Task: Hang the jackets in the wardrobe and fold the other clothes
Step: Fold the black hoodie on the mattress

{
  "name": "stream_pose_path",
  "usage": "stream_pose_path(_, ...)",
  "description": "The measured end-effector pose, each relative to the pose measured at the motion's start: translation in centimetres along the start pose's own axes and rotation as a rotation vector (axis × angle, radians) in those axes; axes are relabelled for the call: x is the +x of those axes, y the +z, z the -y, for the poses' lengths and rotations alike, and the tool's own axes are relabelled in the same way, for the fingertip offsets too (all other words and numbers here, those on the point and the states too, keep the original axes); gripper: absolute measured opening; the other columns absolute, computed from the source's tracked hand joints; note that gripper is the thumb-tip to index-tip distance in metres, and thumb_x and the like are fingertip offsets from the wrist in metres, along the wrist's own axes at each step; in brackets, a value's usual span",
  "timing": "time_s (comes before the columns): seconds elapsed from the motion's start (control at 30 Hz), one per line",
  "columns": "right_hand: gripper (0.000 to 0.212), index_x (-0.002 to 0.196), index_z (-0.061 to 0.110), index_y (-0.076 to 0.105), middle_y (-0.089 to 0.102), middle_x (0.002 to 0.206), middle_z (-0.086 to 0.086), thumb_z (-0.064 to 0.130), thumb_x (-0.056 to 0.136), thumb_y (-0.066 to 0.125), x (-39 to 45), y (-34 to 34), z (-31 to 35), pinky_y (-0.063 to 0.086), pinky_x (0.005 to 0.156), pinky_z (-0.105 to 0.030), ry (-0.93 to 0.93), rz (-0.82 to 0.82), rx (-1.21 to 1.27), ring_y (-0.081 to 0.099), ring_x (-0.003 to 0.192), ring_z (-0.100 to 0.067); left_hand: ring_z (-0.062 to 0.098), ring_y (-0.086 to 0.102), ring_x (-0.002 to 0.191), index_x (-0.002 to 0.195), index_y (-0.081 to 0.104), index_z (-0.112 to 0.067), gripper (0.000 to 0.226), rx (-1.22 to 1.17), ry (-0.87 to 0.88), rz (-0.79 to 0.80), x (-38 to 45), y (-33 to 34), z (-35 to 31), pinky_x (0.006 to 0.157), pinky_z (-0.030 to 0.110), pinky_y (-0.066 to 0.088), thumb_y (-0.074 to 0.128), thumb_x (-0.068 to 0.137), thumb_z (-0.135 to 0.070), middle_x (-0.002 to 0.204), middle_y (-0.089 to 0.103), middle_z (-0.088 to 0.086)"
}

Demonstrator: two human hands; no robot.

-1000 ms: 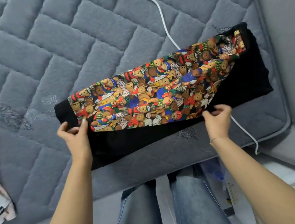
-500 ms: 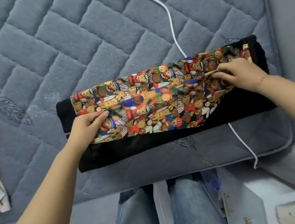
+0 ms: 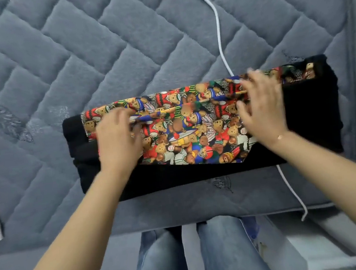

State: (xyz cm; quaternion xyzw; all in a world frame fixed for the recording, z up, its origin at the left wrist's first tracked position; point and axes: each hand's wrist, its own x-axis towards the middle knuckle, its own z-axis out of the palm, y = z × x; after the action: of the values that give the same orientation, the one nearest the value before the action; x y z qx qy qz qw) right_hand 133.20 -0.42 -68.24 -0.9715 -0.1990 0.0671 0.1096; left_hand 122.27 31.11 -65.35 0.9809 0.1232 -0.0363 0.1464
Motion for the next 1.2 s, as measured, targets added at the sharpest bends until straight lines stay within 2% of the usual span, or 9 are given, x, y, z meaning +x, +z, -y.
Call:
stream_pose_path(0.1,0.056,0.151,0.013,0.033,0.021,0.161,-0.009,0.036,0.1,0.038,-2.8,2.7,3.5,0.008,0.121,-0.051,-0.19,0.134,0.011,0.014,0.15,-0.026,0.026,0.034,0.142,0.137,0.05,-0.024,0.044,-0.017,0.232,0.211,-1.8,3.4,-4.3,0.114,0.049,0.025,0.044,0.099,-0.044,0.152,0.04,0.005)
stream_pose_path(0.23,0.064,0.155,0.023,0.014,0.006,0.163,-0.003,0.052,0.098,0.019,-2.4,4.9,-2.0,0.004,0.119,-0.052,-0.072,0.271,-0.119,0.007,0.151,-0.027,0.019,-0.013,0.151,0.154,0.002,-0.043,0.064,0.218,0.093,0.388,-2.2,8.4,-2.2,0.115,0.064,-0.006,0.015,0.096,-0.067,0.165,-0.009,-0.004)
stream_pose_path(0.4,0.071,0.156,0.012,0.008,0.006,0.163,-0.014,0.052,0.098,0.022,-2.1,4.3,-13.1,0.007,0.12,-0.047,0.064,0.258,-0.175,0.002,0.15,-0.028,0.024,-0.003,0.152,0.154,0.004,-0.042,0.065,0.246,0.114,0.261,-2.6,11.6,-0.6,0.111,0.067,-0.007,0.015,0.096,-0.069,0.165,-0.002,-0.001)
stream_pose_path(0.57,0.078,0.155,0.005,0.0,-0.006,0.163,-0.014,0.055,0.098,0.021,-2.2,3.4,-13.4,-0.002,0.12,-0.051,0.183,0.274,-0.177,-0.008,0.15,-0.024,0.021,-0.011,0.151,0.153,0.001,-0.044,0.065,0.199,0.06,0.308,-2.5,10.2,-1.5,0.109,0.07,-0.01,0.017,0.095,-0.068,0.164,-0.01,-0.004)
stream_pose_path(0.67,0.067,0.155,0.003,0.008,-0.002,0.163,-0.014,0.035,0.103,0.037,-2.5,2.3,-10.3,-0.001,0.121,-0.05,0.308,0.215,0.017,-0.006,0.151,-0.026,0.015,-0.012,0.151,0.151,-0.002,-0.048,0.059,0.186,0.051,0.358,-2.1,8.3,-1.5,0.109,0.068,-0.015,0.012,0.097,-0.065,0.164,-0.009,-0.009)
stream_pose_path(0.8,0.055,0.149,0.007,0.035,0.018,0.161,-0.012,0.009,0.096,0.05,-6.6,0.4,-2.3,0.007,0.123,-0.044,0.315,0.096,0.287,0.009,0.15,-0.027,0.018,-0.006,0.152,0.155,0.019,-0.036,0.056,0.185,-0.254,0.279,-1.8,5.1,2.4,0.116,0.061,-0.011,0.018,0.101,-0.054,0.165,0.005,0.003)
stream_pose_path(1.07,0.054,0.151,0.014,0.033,0.016,0.162,-0.004,0.016,0.098,0.046,-13.6,3.5,15.4,0.003,0.123,-0.041,0.068,0.379,0.365,0.005,0.151,-0.019,0.015,-0.023,0.148,0.156,-0.001,-0.034,0.063,0.178,-0.178,0.47,-1.0,5.1,8.3,0.112,0.064,-0.013,0.022,0.101,-0.057,0.163,-0.018,-0.002)
stream_pose_path(1.13,0.06,0.152,0.013,0.031,0.017,0.162,-0.005,0.014,0.095,0.052,-14.4,4.6,19.2,0.009,0.123,-0.043,0.076,0.348,0.35,0.006,0.151,-0.02,0.013,-0.017,0.149,0.155,0.007,-0.036,0.061,0.058,-0.167,0.484,-0.7,4.6,8.9,0.112,0.062,-0.013,0.027,0.101,-0.055,0.164,-0.012,-0.003)
stream_pose_path(1.2,0.077,0.155,0.014,0.019,0.009,0.163,-0.006,0.019,0.09,0.06,-14.7,6.1,23.2,0.01,0.122,-0.046,0.061,0.313,0.278,0.002,0.151,-0.022,0.015,0.008,0.151,0.151,0.033,-0.033,0.053,-0.154,-0.117,0.378,-0.3,3.0,10.7,0.116,0.058,-0.002,0.043,0.101,-0.047,0.164,0.015,-0.002)
